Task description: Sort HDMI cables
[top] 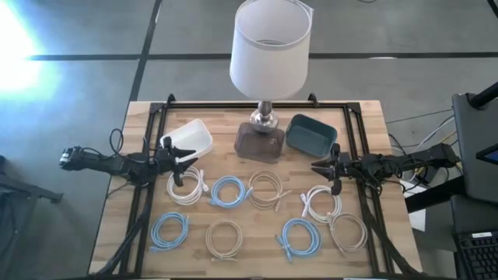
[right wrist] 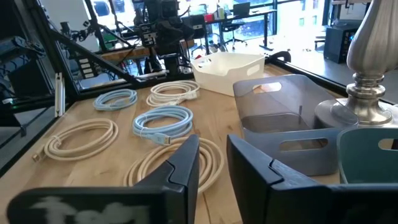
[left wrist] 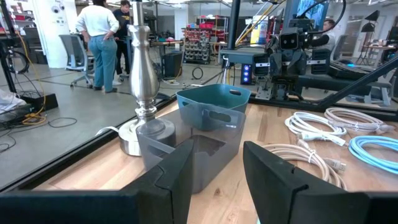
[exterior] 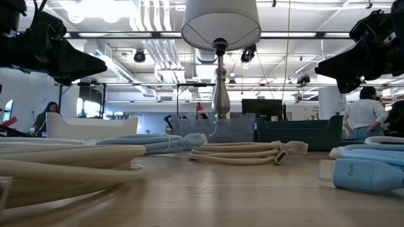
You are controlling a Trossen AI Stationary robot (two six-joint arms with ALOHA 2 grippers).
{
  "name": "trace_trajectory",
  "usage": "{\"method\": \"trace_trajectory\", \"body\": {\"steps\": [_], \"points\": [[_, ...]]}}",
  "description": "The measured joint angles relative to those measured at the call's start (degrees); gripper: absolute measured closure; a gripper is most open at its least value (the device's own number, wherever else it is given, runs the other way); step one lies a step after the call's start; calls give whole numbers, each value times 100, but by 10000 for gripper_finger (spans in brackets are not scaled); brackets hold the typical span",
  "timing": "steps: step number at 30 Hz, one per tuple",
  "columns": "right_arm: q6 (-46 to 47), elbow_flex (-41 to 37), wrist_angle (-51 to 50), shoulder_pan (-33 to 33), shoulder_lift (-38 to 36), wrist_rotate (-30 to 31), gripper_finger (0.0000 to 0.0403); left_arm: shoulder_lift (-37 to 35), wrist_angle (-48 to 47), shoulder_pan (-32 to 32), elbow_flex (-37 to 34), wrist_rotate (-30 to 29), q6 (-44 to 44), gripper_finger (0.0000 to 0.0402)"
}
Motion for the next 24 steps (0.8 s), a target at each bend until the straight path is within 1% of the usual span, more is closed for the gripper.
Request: {"method": "trace_trajectory", "body": {"steps": [7, 18, 24], "points": [[1, 0, 0, 0, 0, 2, 316, 0, 0, 0, -1, 1, -1, 259], [0, 0, 0, 0, -2, 0, 334, 0, 0, 1, -2, 1, 1, 259], [1, 2, 0, -2, -2, 2, 330, 0, 0, 0, -1, 1, -1, 259]]}}
